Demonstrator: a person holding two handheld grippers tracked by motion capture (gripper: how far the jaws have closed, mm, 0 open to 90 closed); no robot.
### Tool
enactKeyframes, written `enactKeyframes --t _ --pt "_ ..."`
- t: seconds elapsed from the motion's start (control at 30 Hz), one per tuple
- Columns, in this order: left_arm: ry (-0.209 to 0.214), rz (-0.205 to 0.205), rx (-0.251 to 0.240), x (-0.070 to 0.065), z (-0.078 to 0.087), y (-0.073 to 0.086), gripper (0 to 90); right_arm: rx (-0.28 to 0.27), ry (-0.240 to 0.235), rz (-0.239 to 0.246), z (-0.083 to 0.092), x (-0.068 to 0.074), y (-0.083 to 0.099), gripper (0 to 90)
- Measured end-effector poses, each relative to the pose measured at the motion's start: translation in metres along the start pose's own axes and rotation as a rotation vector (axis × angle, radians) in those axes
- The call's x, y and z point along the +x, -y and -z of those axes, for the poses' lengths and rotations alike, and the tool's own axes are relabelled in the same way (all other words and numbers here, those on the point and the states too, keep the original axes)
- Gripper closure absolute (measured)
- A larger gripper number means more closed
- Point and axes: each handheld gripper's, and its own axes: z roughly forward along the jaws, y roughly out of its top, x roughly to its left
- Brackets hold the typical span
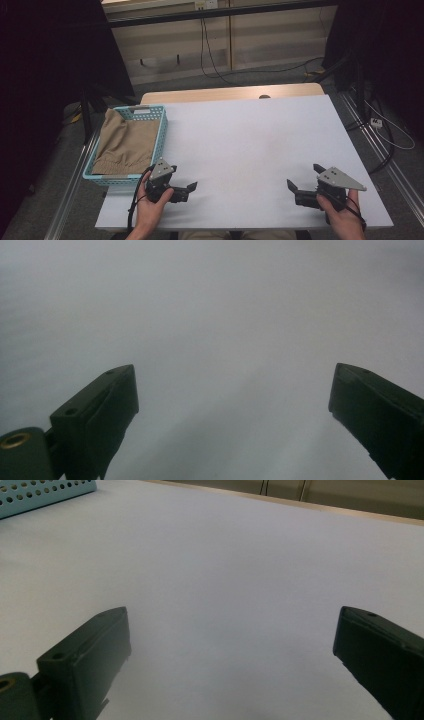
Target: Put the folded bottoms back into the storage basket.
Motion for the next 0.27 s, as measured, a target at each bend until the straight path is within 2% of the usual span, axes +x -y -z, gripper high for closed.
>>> enactKeyframes --t 0.1,0.23,0.27 --pt "0.008 0.016 -0.008 0.0001 0.0006 0.0013 5.7 -0.001 0.008 -0.014 -0.0004 -0.0025 0.0013 1.7" --pt "0.004 0.007 0.009 -0.001 -0.0032 0.0018 5.7 -0.004 0.002 -0.015 -0.0017 -0.0027 0.0011 1.7" --pt "-0.001 -0.005 0.015 -0.0017 -0.0041 0.002 5.7 -0.011 0.0 -0.02 -0.0014 -0.0032 0.0005 1.6"
